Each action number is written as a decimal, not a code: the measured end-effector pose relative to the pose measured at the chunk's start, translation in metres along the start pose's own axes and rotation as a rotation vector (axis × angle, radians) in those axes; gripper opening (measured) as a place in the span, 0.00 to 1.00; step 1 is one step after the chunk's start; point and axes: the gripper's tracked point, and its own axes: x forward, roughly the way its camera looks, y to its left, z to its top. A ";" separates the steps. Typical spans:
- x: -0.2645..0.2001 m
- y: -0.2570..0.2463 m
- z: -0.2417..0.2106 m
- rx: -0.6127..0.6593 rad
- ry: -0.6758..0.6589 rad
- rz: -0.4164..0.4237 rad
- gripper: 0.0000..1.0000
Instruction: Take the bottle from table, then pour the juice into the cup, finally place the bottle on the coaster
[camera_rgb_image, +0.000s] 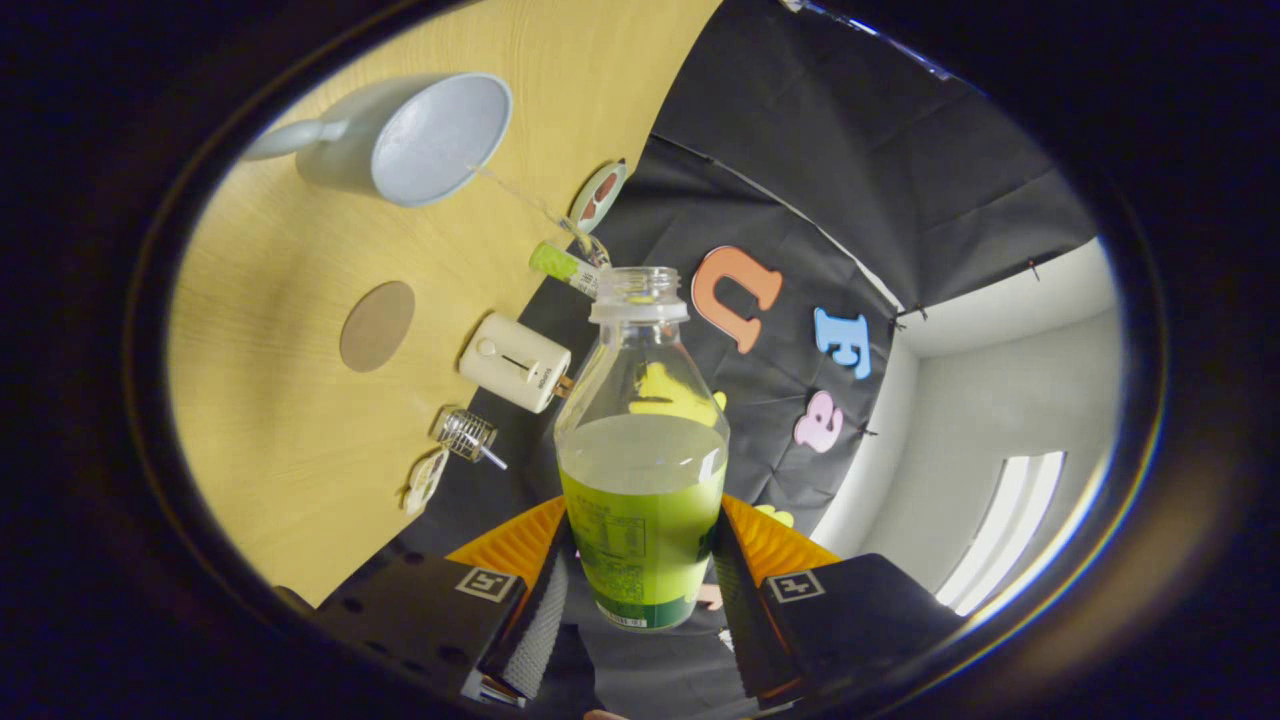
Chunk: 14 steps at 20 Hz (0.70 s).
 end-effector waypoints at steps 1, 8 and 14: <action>0.001 -0.001 0.001 -0.005 -0.001 -0.003 0.76; -0.003 -0.005 0.005 -0.019 -0.015 -0.021 0.76; -0.003 -0.001 0.006 0.045 -0.006 -0.010 0.76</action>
